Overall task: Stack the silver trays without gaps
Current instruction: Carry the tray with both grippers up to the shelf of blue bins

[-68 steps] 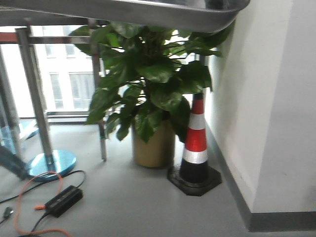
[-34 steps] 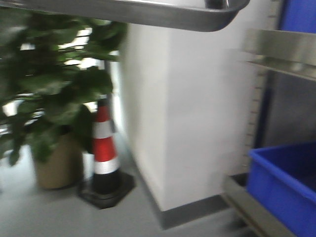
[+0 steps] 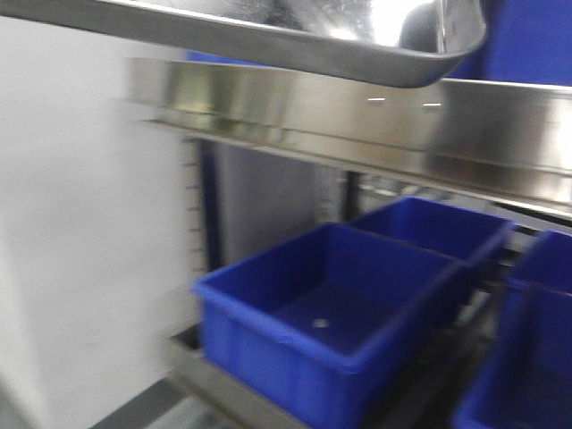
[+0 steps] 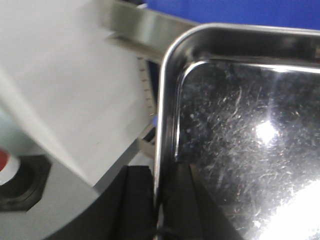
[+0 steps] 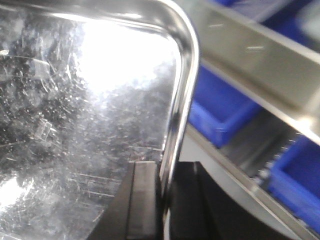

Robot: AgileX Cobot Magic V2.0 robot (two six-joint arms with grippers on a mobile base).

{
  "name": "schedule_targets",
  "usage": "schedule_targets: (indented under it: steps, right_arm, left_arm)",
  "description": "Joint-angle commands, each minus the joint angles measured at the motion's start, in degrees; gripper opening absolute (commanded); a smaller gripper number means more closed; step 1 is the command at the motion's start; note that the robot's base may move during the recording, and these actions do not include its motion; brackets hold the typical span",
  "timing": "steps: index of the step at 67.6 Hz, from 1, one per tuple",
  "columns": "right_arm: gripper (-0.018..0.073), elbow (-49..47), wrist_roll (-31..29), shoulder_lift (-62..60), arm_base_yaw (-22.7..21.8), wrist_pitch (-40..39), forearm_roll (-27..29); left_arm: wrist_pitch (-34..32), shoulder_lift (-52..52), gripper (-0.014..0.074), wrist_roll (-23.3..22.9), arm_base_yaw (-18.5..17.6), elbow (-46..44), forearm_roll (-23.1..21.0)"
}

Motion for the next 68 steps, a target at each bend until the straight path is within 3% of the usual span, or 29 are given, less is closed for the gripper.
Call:
schedule_targets:
  steps: [1, 68]
  right_arm:
    - [-0.0015, -0.9, -0.9, -0.3, 0.9, -19.4, 0.1]
    - [-0.0015, -0.9, -0.9, -0.3, 0.9, -19.4, 0.1]
  left_arm:
    - [-5.7, 0.3, -0.0011, 0.0, -0.8, -0.3, -0.1]
    - [-5.7, 0.3, -0.0011, 0.0, -0.8, -0.3, -0.1]
